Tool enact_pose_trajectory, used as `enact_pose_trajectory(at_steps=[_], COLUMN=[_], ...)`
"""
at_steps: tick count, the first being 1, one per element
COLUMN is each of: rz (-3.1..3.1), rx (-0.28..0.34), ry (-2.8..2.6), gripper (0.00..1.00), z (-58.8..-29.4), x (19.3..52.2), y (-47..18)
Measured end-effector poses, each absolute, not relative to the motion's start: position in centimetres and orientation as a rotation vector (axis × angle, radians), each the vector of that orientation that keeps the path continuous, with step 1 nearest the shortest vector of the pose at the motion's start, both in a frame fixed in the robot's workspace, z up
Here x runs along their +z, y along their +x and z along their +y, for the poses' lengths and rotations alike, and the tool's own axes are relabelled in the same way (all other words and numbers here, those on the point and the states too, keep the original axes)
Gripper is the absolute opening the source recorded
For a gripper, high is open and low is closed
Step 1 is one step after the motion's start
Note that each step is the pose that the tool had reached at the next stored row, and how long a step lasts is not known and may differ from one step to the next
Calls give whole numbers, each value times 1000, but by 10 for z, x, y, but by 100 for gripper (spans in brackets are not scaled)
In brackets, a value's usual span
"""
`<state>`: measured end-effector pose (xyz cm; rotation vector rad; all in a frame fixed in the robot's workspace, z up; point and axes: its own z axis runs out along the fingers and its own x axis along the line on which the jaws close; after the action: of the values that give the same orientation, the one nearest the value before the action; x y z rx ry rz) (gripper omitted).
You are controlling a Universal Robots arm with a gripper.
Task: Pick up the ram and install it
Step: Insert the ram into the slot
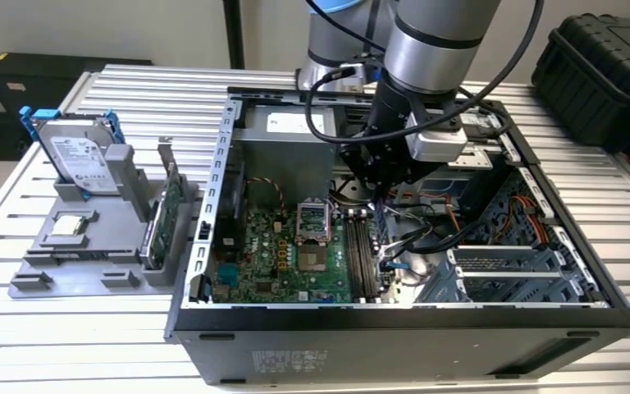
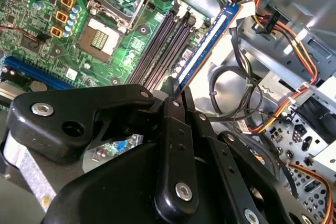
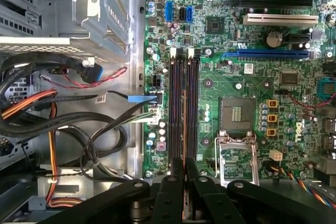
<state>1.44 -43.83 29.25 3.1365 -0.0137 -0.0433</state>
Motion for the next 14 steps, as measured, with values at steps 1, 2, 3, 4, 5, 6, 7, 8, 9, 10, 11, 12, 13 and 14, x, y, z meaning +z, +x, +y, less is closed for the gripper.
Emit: enact_pose_trajectory(at_steps=[1,2,3,4,5,6,7,8,9,10,11,12,13,14], rz=[-16,-19,-20,-21,-22,-22,-22,-22,-22,-22,-22,-22,-22,-22], rx=[-44,-43,-44,-44,-44,-44,-44,-44,-44,-44,-44,-44,-44,-44], ry=[3136,3137,3137,3136,3136,3136,3136,3136,3136,3136,3136,3136,3136,3136], gripper=[0,0,0,0,0,0,0,0,0,0,0,0,0,0], z=[-438,-439,-439,-439,-439,-439,-439,-439,-439,-439,-439,-439,-439,-439], x=[292,291,291,291,291,291,291,291,291,291,291,291,291,291], y=[15,15,15,15,15,15,15,15,15,15,15,15,15,15])
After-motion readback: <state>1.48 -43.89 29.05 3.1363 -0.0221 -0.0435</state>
